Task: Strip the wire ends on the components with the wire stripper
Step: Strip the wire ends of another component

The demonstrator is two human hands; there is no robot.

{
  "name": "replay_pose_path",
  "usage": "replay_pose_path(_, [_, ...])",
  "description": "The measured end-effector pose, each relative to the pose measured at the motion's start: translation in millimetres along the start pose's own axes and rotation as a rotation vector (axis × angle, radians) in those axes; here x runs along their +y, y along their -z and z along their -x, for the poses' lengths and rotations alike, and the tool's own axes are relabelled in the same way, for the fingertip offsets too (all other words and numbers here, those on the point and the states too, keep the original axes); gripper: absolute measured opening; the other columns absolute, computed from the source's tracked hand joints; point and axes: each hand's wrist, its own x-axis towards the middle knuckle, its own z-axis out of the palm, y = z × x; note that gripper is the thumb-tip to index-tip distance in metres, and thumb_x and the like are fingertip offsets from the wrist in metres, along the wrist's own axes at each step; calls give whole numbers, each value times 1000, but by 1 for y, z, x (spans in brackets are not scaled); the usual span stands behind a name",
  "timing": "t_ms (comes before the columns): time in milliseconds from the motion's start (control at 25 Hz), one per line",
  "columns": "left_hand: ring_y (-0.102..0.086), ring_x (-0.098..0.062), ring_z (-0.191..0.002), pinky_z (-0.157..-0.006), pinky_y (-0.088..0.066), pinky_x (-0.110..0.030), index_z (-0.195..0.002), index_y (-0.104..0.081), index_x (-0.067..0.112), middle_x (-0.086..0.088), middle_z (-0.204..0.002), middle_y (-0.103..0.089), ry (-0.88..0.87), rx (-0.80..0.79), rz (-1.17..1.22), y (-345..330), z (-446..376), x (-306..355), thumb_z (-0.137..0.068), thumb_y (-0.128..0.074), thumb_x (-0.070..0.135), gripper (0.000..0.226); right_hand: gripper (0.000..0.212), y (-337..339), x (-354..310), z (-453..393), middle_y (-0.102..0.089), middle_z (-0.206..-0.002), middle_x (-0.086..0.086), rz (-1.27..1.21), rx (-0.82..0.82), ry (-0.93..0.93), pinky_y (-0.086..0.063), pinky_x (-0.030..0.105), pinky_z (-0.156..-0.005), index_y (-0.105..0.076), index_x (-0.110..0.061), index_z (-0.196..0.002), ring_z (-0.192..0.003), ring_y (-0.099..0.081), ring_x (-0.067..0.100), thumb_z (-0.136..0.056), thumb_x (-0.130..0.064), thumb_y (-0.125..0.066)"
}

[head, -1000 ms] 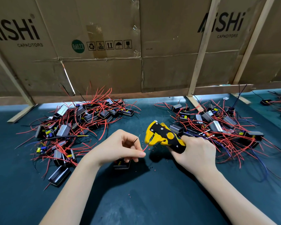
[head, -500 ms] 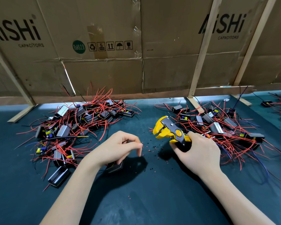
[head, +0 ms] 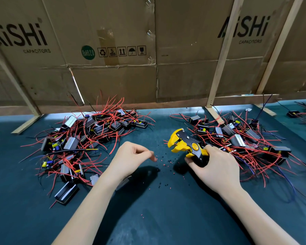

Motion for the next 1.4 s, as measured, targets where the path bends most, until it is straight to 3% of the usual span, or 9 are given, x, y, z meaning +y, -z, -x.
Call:
replay_pose_path(280, [-41, -6, -44, -50, -34, -21, -70, -77, 23, 6, -47, -51, -10, 37, -61, -1, -1, 0, -89, -58, 16, 27, 55, 0, 1, 0, -40, -56, -12, -19, -24, -20, -28, 30, -60, -27, -27, -60, -57, -43, 23, -72, -65, -66])
replay_pose_path(640, [-19, -13, -45, -47, -18, -25, -57, -68, 15, 1, -48, -23, 50, 121, 173, 1, -1, 3, -84, -56, 15, 29, 54, 1, -1, -1, -39, -56, -13, -21, -56, -26, -27, 30, -61, -30, -26, -60, -58, -40, 21, -72, -66, -64])
replay_pose_path(880, [-25, -11, -46, -45, -23, -21, -74, -73, 17, 6, -48, -39, -17, 35, 134, 2, 0, 0, -88, -69, 29, 19, 53, 3, -2, -1, -41, -55, -13, -38, -50, -23, -27, 30, -59, -32, -24, -59, -56, -43, 22, -71, -63, -66])
replay_pose_path(1000, [-46, -8, -58, -62, -40, -26, -76, -73, 19, 5, -62, -57, -84, 37, -226, 12, -1, -2, -86, -73, 34, 17, 53, 3, -1, -1, -41, -55, -13, -42, -45, -14, -28, 30, -59, -32, -25, -59, -57, -46, 24, -71, -63, -66])
replay_pose_path(1080, [-50, -11, -72, -72, -40, -29, -81, -76, 24, 1, -76, -61, -108, 73, -503, 21, 2, 1, -89, -68, 34, 15, 51, 1, -1, -1, -46, -59, -11, -32, -59, -2, -29, 31, -60, -35, -25, -61, -62, -53, 25, -72, -65, -65])
replay_pose_path(1160, [-45, -10, -62, -65, -38, -28, -79, -77, 26, -2, -69, -62, -169, 56, -343, 31, 6, 8, -90, -68, 30, 15, 50, 0, 0, -3, -51, -64, -10, -15, -105, 6, -31, 31, -62, -39, -25, -65, -68, -57, 23, -72, -70, -60])
replay_pose_path(1280, [-54, -12, -59, -62, -45, -25, -97, -75, 22, 3, -63, -63, -406, 64, 293, 21, 15, 34, -96, -60, 21, 15, 50, -1, -2, -4, -53, -70, -10, 69, -160, 37, -34, 32, -65, -47, -26, -71, -77, -60, 20, -73, -76, -54])
replay_pose_path(1360, [-67, -16, -100, -86, -50, -25, -138, -52, 20, -1, -109, -72, -550, -67, 452, 4, 15, 49, -96, -55, 11, 43, 51, 1, -4, -4, -55, -75, -9, 102, -177, 33, -36, 33, -70, -49, -26, -75, -84, -62, 20, -73, -77, -54])
replay_pose_path(1400, [-60, -17, -120, -97, -47, -27, -152, -28, 21, -3, -133, -63, -572, -191, 456, -5, 14, 53, -94, -56, 6, 66, 51, 1, -4, -4, -58, -77, -8, 105, -182, 31, -37, 34, -72, -50, -26, -77, -86, -63, 20, -73, -77, -54])
